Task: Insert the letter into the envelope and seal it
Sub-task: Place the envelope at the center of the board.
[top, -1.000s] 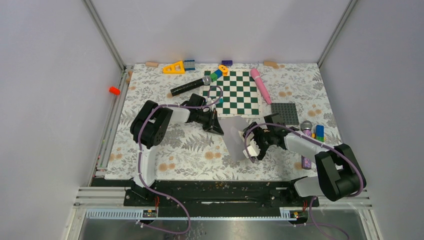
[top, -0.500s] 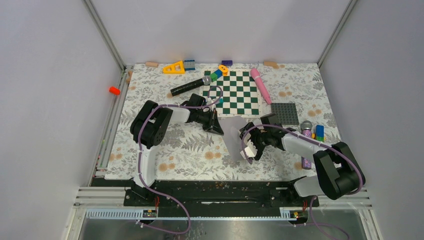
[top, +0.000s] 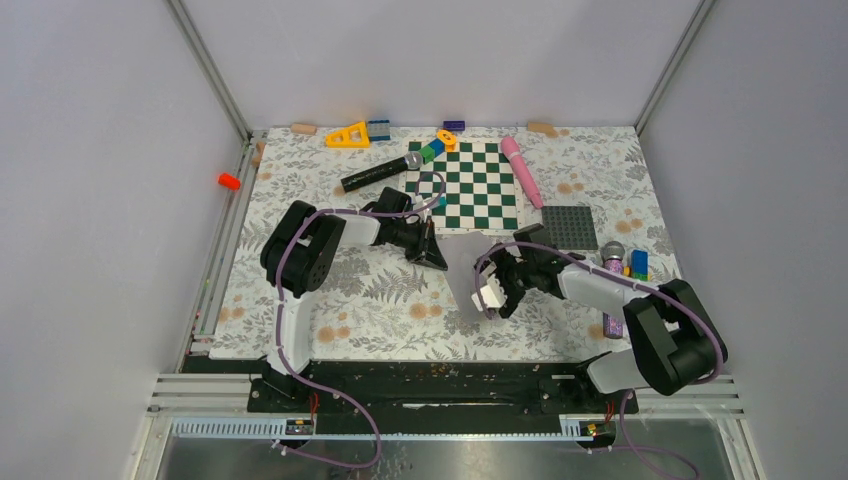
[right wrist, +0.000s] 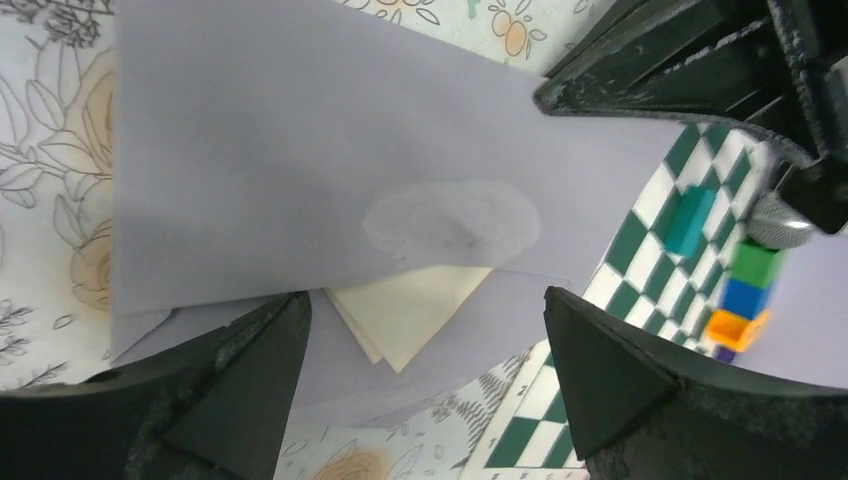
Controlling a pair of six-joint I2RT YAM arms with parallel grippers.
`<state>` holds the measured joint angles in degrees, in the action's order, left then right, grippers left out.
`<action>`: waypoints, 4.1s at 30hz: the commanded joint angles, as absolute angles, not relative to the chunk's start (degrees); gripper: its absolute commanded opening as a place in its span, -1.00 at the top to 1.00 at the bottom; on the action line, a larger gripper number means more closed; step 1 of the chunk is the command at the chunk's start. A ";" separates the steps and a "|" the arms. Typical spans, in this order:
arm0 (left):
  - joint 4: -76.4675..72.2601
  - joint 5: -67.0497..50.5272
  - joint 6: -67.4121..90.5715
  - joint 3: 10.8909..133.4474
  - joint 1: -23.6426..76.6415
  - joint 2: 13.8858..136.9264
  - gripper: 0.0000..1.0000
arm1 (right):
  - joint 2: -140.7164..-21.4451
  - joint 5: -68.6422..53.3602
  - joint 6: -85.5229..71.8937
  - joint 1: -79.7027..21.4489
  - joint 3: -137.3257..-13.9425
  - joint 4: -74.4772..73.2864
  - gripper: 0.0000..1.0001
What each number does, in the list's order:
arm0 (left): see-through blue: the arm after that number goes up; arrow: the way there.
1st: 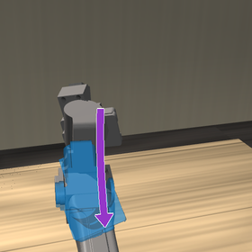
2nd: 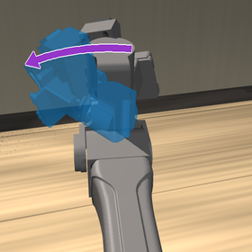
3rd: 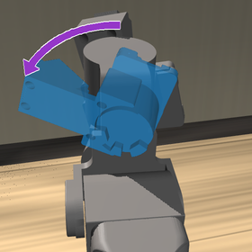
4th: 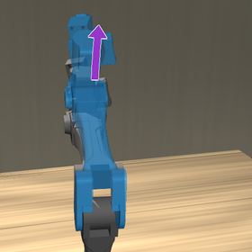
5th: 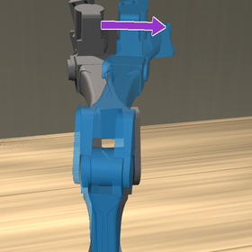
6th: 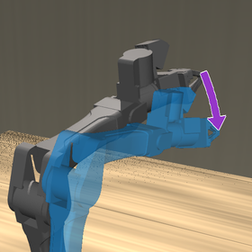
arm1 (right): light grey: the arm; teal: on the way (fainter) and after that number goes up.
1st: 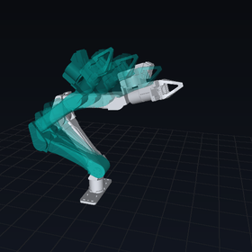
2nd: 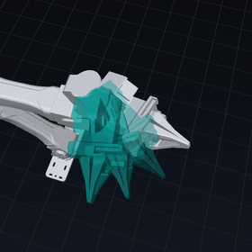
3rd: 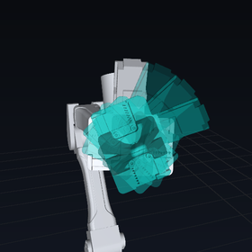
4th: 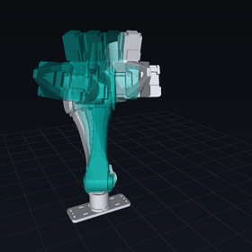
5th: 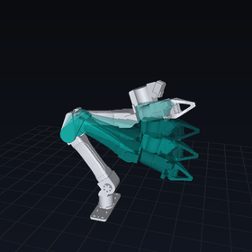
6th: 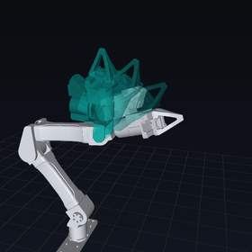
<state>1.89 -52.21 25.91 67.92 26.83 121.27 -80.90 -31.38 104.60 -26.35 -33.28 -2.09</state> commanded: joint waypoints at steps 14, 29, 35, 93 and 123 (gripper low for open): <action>3.83 -49.11 23.40 68.30 27.33 121.86 1.00 | -96.41 -31.87 56.70 -25.12 -77.24 -56.55 -0.23; 3.84 -48.65 23.55 68.29 27.24 122.12 1.00 | -113.09 -36.80 17.40 -19.69 -87.60 -53.60 -0.07; 3.79 -48.79 23.64 68.37 27.25 122.25 1.00 | -116.50 -32.06 11.43 -19.51 -86.65 -49.14 -0.06; 0.22 -47.88 27.66 65.17 24.87 120.57 1.00 | -108.30 -32.06 -10.19 -13.45 -66.27 -32.79 1.00; 0.26 -47.85 27.57 64.98 24.79 120.30 1.00 | -113.13 -39.02 -9.52 -14.32 -66.53 -33.67 0.44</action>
<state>-0.10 -53.10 29.61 66.22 25.54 121.23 -112.18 -37.41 -9.54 -13.85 -66.08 -32.91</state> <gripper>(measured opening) 0.006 0.290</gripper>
